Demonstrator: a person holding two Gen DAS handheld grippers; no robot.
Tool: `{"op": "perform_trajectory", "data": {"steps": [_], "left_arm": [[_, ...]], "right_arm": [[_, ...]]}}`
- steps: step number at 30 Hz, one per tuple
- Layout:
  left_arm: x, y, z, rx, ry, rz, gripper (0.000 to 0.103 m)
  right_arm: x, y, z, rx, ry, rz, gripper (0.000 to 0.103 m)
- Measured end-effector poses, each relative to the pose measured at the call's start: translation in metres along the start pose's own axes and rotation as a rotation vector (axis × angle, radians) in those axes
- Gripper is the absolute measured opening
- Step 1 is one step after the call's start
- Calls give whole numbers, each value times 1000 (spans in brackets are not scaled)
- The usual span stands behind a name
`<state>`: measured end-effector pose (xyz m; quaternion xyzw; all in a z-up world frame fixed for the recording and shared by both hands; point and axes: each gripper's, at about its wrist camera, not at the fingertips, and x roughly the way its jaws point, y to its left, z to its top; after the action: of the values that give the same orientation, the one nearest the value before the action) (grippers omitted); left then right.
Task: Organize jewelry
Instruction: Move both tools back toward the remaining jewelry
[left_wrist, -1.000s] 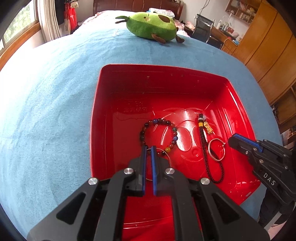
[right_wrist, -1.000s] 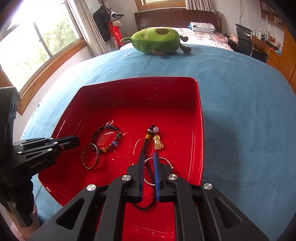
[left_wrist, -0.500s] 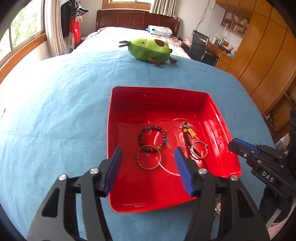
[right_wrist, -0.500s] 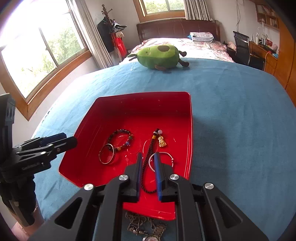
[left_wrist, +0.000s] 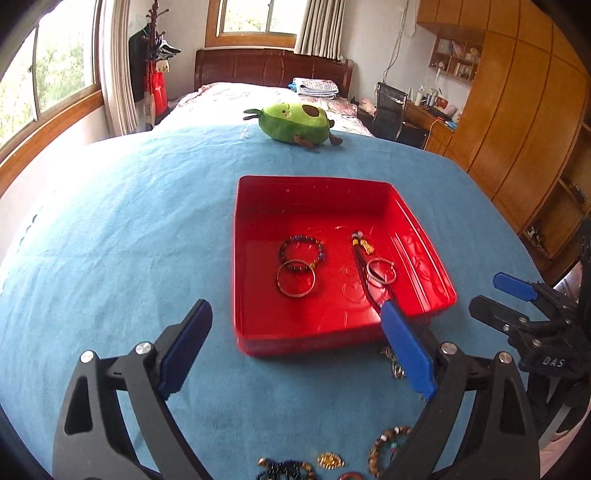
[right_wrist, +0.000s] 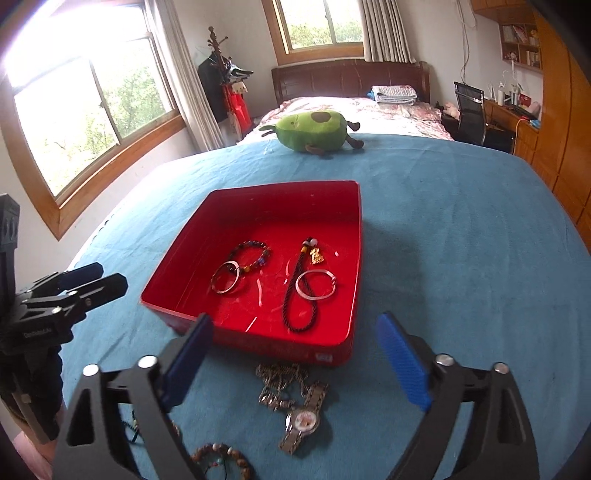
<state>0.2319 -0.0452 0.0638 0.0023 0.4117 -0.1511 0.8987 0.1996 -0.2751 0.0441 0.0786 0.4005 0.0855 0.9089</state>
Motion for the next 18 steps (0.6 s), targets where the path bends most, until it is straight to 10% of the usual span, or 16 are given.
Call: {"op": "perform_trajectory", "data": {"steps": [18], "left_arm": [[-28,27,-122,-26,95,30,95]], "right_arm": [[-17,11,-82,67,62,113,99]]}}
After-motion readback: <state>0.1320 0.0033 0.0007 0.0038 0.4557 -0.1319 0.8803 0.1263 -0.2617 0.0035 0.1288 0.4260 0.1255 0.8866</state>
